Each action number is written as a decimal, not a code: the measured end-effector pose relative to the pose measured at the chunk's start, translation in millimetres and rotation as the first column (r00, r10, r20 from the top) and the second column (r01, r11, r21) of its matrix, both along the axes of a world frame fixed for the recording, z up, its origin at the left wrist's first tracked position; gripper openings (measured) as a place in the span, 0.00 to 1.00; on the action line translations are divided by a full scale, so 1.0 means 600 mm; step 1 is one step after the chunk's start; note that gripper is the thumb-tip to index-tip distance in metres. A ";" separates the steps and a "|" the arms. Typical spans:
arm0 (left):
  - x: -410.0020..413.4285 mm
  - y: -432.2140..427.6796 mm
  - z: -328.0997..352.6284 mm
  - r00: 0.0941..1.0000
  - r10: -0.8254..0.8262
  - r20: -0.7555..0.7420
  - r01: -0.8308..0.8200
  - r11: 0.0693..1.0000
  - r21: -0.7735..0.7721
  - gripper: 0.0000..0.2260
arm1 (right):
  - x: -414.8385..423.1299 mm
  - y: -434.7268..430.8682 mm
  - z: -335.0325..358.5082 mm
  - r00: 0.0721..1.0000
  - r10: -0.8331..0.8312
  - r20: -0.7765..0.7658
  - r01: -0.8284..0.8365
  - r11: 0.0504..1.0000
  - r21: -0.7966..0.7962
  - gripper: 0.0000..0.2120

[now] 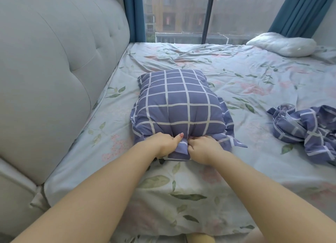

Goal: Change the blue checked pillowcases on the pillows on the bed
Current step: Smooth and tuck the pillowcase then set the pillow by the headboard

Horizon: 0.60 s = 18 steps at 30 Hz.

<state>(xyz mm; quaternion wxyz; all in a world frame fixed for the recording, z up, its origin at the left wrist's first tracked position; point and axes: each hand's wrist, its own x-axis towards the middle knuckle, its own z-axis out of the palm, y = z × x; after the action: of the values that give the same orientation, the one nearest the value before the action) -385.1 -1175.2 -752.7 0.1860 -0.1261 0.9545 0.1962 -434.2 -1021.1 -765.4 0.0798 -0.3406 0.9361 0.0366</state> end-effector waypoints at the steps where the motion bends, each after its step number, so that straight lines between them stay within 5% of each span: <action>1: 0.013 0.001 0.005 0.999 0.022 -0.042 -0.020 0.999 0.031 0.22 | 0.012 0.006 0.005 1.000 -0.015 0.027 0.016 0.999 -0.033 0.13; 6: 0.105 0.010 0.008 0.985 -0.051 -0.167 0.054 0.998 0.014 0.25 | 0.067 0.062 0.008 0.994 -0.023 0.103 0.056 0.943 -0.329 0.17; 11: 0.154 0.021 0.011 0.938 -0.235 -0.255 0.207 0.969 -0.132 0.27 | 0.079 0.076 0.013 0.996 0.012 -0.092 -0.050 0.909 -0.414 0.25; 16: 0.137 0.028 -0.001 0.840 -0.282 -0.463 0.219 0.958 -0.187 0.22 | 0.083 0.058 0.020 0.960 0.043 -0.278 -0.169 0.878 -0.449 0.15; 18: 0.123 0.025 -0.007 0.828 -0.283 -0.484 0.208 0.957 -0.203 0.20 | 0.089 0.051 0.018 0.970 0.072 -0.230 -0.169 0.885 -0.434 0.13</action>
<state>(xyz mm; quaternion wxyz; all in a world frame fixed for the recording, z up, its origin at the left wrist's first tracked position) -311.2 -1160.3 -756.8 -0.0575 0.0412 0.9891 0.1288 -380.6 -990.8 -754.3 -0.1018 -0.4017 0.8991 -0.1408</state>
